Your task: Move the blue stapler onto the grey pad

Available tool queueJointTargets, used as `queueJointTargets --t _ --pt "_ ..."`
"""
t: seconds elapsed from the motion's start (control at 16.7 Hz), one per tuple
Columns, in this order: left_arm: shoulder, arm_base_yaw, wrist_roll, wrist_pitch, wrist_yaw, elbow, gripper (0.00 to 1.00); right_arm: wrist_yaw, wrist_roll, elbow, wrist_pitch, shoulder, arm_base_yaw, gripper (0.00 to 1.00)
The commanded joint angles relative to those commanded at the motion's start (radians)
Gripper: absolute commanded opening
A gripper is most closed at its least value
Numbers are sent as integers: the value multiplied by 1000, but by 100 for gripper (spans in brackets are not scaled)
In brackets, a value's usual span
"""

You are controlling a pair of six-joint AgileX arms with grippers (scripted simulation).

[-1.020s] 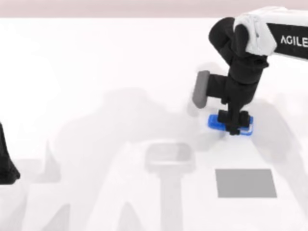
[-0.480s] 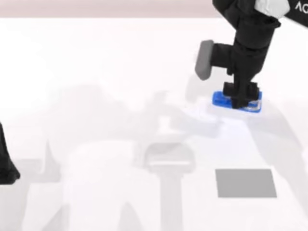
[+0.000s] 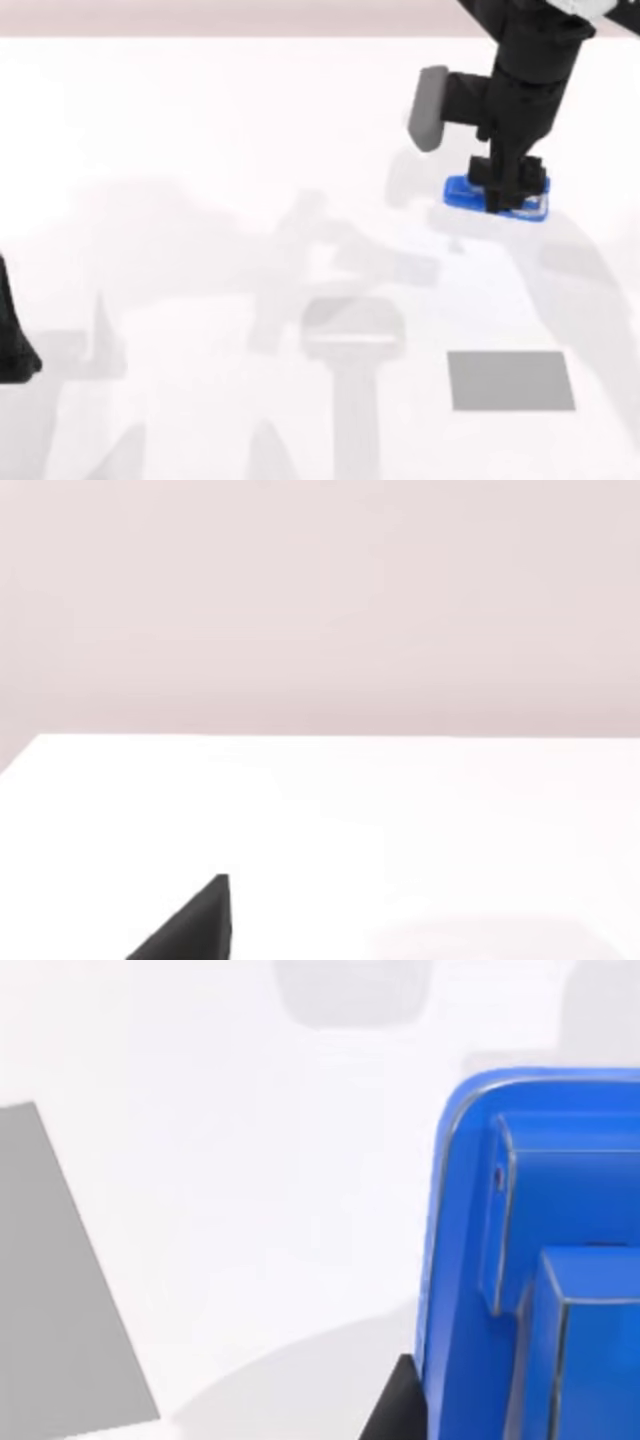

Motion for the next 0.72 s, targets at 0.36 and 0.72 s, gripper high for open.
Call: queueJointTargets --t 0.36,0.72 --pt "0 0 0 0 0 0 100 2 -31 -291 90 -214 55 0" --pt "0 0 0 0 0 0 100 3 -88 -660 190 -465 140 0"
